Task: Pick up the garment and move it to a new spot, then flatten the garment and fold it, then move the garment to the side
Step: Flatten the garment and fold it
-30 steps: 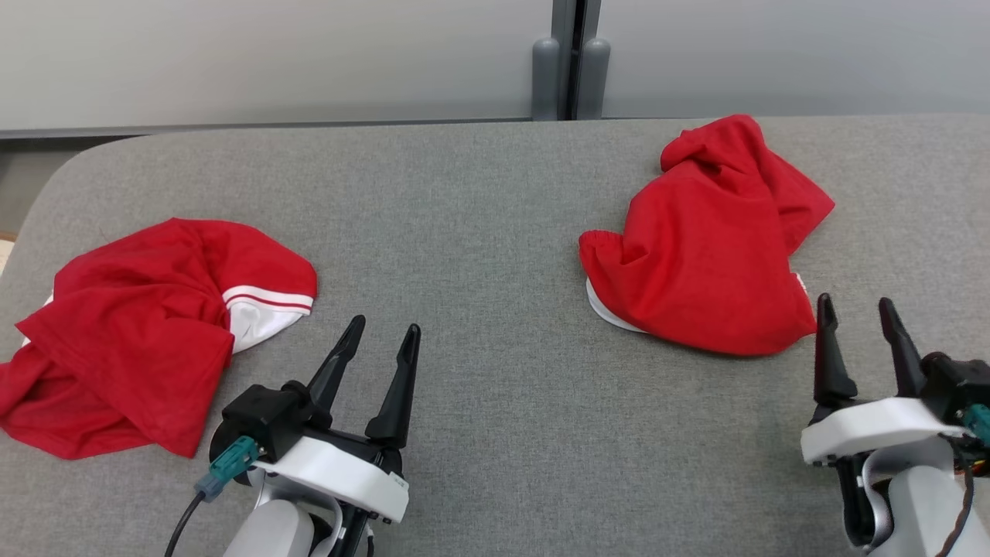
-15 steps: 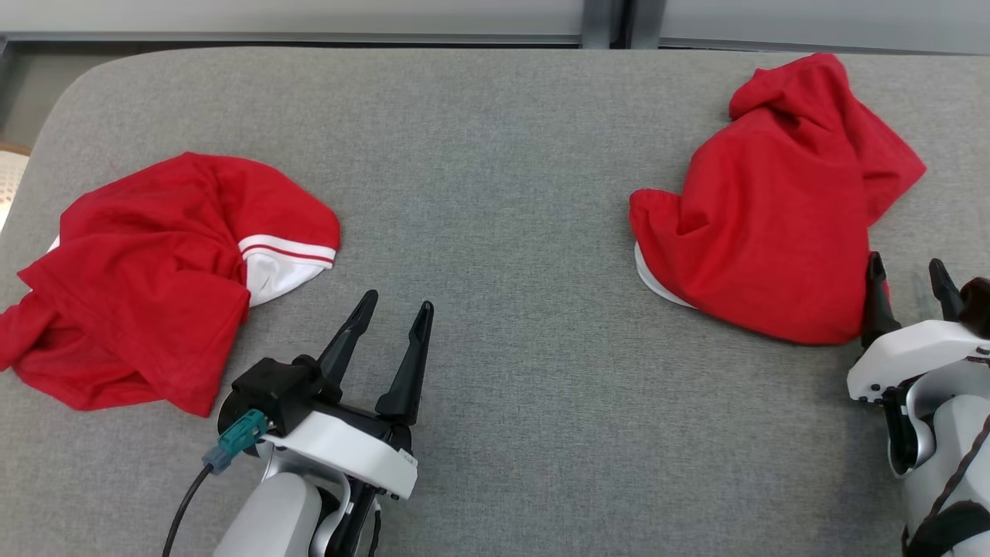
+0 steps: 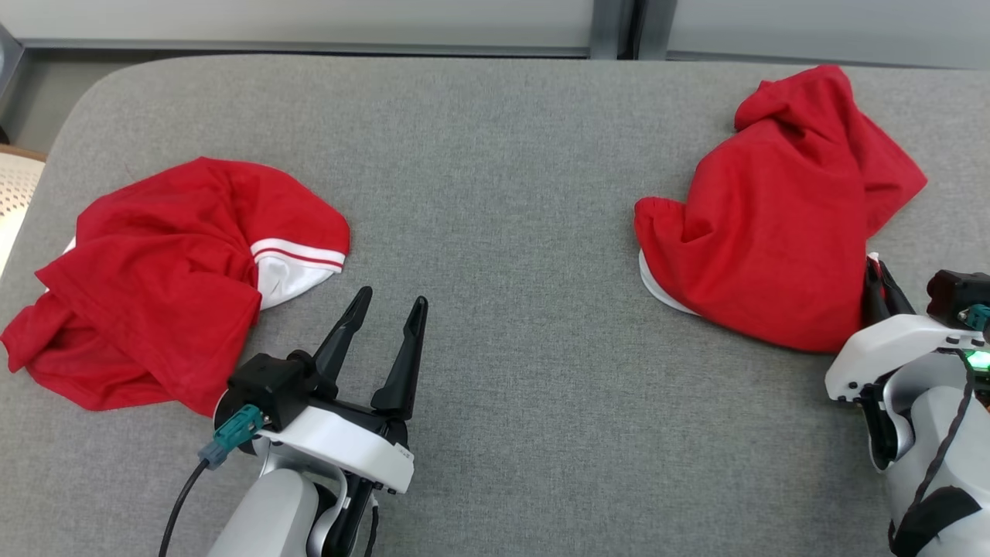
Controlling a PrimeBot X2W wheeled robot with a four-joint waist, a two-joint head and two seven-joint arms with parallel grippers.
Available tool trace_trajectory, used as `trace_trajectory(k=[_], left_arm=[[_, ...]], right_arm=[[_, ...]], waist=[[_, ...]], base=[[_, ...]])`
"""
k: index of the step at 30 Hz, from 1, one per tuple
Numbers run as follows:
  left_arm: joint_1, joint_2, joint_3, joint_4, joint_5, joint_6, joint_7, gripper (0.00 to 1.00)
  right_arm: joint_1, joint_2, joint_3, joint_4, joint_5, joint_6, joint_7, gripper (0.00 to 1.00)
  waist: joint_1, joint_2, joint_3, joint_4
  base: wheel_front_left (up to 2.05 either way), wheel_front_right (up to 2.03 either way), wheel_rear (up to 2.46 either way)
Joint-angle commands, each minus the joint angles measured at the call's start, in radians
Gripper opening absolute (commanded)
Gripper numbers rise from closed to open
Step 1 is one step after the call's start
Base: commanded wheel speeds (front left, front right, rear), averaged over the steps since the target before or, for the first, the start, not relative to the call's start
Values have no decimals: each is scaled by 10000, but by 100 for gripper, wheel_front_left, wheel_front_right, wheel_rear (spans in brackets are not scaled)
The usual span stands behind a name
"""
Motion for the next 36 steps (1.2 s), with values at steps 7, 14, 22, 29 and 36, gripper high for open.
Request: trace_trajectory(k=[7,14,22,29,36], left_arm=[[287,-26,113,119,-62,-15,-5,100],[769,-103,108,199,-99,-15,-5,100],[1100,-198,70,208,-218,-15,-5,100],[1331,-243,101,298,-213,-15,-5,100],[1463,-259,322,261,-204,-15,-5,100]], right_arm=[[-109,174,1111,-833,521,-3,-565,0],[-509,523,3185,-2791,1038,-1,-237,0],[-2389,983,5045,-4474,2939,-1,256,0],[-4237,1058,4439,-3714,3480,-1,-601,0],[-3117,632,2199,-2407,3320,-1,-990,0]], waist=[[0,0,-937,-210],[0,0,-1846,-200],[0,0,-2410,298],[0,0,-2560,574],[0,0,-2523,358]], base=[[0,0,0],[0,0,0],[0,0,0],[0,0,0],[0,0,0]])
